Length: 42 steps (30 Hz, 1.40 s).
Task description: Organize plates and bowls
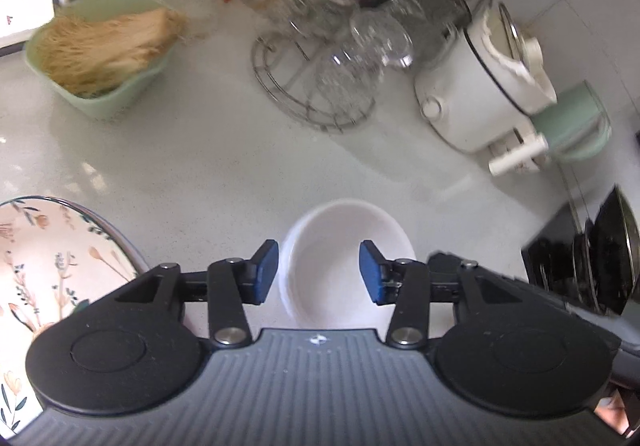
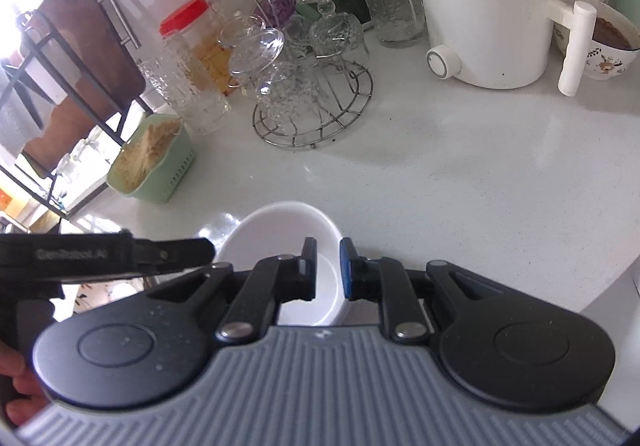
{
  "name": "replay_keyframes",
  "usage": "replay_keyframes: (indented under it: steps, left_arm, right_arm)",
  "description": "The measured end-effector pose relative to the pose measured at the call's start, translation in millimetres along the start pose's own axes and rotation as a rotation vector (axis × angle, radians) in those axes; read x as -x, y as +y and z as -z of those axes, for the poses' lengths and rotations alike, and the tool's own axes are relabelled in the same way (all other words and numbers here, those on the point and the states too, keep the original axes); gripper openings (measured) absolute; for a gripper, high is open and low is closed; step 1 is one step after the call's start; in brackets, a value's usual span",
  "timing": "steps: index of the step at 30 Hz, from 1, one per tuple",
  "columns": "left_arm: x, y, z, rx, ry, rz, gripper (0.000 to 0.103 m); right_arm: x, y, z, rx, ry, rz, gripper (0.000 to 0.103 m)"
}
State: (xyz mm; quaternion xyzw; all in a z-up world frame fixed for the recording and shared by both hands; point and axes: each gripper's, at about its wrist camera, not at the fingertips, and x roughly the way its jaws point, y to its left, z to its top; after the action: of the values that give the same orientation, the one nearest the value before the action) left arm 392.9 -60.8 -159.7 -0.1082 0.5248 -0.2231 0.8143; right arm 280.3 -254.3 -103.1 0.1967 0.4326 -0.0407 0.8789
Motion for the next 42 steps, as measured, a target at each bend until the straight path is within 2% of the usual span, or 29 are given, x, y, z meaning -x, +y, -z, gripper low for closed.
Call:
replay_keyframes:
  steps: [1, 2, 3, 5, 8, 14, 22, 25, 27, 30, 37, 40, 42]
  left_arm:
    - [0.4, 2.1, -0.2, 0.007, -0.006, 0.003, 0.052]
    - [-0.7, 4.4, -0.5, 0.018, -0.001, 0.005, 0.052]
    - [-2.3, 6.2, -1.6, 0.028, 0.005, 0.005, 0.052]
    - [-7.0, 7.1, -1.4, 0.023, 0.01, 0.007, 0.053]
    - [-18.2, 9.4, 0.4, 0.017, 0.036, 0.004, 0.053]
    - [-36.6, 11.8, 12.9, 0.003, 0.077, -0.011, 0.054]
    - [-50.2, 12.7, 24.7, 0.001, 0.11, 0.016, 0.053]
    - [-58.0, 20.4, 25.4, 0.067, 0.138, 0.049, 0.053]
    - [-60.1, 21.1, 26.2, 0.066, 0.137, 0.031, 0.052]
    - [-63.2, 22.0, 26.3, 0.06, 0.143, -0.013, 0.052]
    - [-66.9, 29.4, 26.3, 0.077, 0.148, 0.005, 0.037]
    - [-67.9, 28.7, 26.3, 0.082, 0.151, 0.024, 0.028]
    - [-67.9, 27.5, 26.2, 0.08, 0.155, 0.017, 0.028]
  right_arm:
    - [0.8, -1.4, 0.2, -0.014, -0.002, -0.011, 0.017]
    - [1.3, -3.3, 0.5, -0.028, -0.003, -0.019, 0.022]
    - [1.8, -5.1, 1.3, -0.04, -0.005, -0.022, 0.036]
    - [3.0, -7.9, 3.4, -0.056, -0.017, -0.023, 0.046]
    - [1.5, -13.5, 6.5, -0.076, -0.027, -0.032, 0.046]
    - [-10.8, -27.5, 12.4, -0.147, 0.006, -0.04, 0.046]
    - [-25.4, -44.0, 28.4, -0.249, 0.059, -0.09, 0.044]
    - [-30.5, -45.6, 34.1, -0.283, 0.08, -0.11, 0.035]
    - [-33.9, -46.0, 36.4, -0.299, 0.088, -0.127, 0.028]
    - [-38.0, -47.1, 39.4, -0.332, 0.1, -0.149, 0.025]
    - [-38.3, -47.9, 40.3, -0.335, 0.094, -0.157, 0.023]
    - [-38.7, -47.4, 40.4, -0.334, 0.094, -0.159, 0.023]
    - [-38.3, -47.9, 40.7, -0.341, 0.099, -0.162, 0.022]
